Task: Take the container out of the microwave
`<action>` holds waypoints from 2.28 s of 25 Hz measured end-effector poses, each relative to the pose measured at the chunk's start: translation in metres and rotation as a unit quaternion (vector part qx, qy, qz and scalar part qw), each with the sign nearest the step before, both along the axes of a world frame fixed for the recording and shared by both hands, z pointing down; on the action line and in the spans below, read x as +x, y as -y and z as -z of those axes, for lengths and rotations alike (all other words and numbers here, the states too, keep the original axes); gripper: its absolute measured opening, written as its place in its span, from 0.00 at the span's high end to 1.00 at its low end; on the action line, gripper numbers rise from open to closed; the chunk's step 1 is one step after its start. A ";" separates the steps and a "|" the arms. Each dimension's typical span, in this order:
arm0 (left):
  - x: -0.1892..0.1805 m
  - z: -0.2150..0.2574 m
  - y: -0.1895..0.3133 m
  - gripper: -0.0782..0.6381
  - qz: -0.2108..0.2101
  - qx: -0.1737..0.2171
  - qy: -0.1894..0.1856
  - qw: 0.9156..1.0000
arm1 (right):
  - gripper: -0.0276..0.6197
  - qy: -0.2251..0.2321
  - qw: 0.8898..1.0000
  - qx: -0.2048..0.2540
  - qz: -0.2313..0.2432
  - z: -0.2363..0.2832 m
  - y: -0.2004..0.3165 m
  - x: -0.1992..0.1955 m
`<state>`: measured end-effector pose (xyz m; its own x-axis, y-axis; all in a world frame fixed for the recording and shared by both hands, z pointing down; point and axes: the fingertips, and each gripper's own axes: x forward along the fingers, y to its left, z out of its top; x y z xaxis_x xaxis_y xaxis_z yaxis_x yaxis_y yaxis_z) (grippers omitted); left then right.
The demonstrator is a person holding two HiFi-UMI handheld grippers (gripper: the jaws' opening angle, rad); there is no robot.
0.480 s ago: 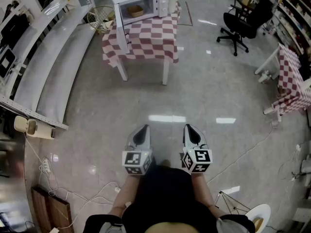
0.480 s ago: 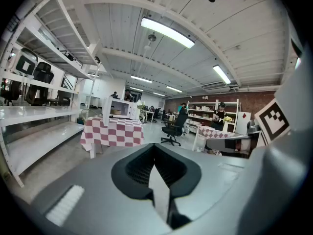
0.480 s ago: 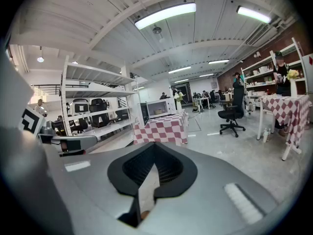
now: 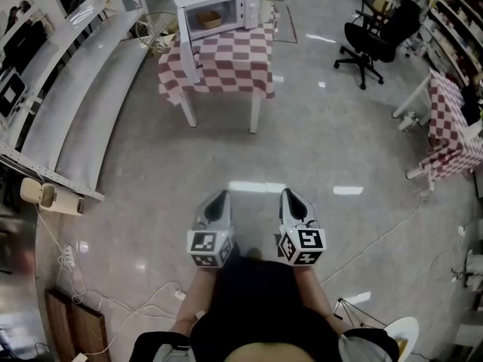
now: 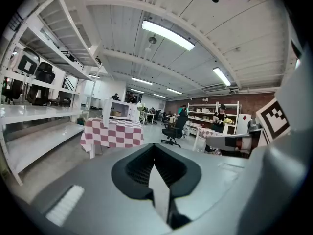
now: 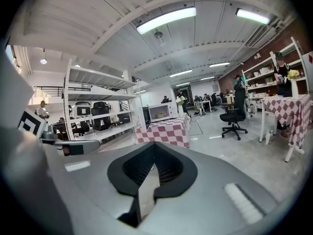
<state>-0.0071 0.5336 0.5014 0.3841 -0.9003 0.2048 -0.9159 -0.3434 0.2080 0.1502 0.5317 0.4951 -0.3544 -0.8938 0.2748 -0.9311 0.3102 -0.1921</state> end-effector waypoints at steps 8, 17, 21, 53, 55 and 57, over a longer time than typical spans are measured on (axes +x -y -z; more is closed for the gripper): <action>0.003 0.005 -0.002 0.88 -0.010 0.007 -0.001 1.000 | 0.96 0.001 1.000 -0.001 0.004 0.001 -0.005 0.003; 0.004 0.007 0.020 0.88 -0.024 0.016 0.001 1.000 | 0.95 -0.009 0.999 0.010 0.038 0.005 0.017 -0.008; 0.003 0.010 0.039 0.88 -0.028 0.021 0.005 0.999 | 0.95 -0.011 0.999 0.010 0.042 0.006 0.035 -0.010; -0.006 0.019 0.186 0.88 -0.036 0.010 0.009 0.999 | 0.95 0.007 0.996 -0.028 0.087 0.003 0.182 -0.035; -0.008 0.020 0.196 0.88 -0.040 0.010 0.008 0.999 | 0.95 0.009 0.996 -0.029 0.083 0.004 0.191 -0.037; -0.010 0.020 0.207 0.88 -0.044 0.010 0.007 0.999 | 0.95 0.012 0.996 -0.030 0.079 0.005 0.202 -0.039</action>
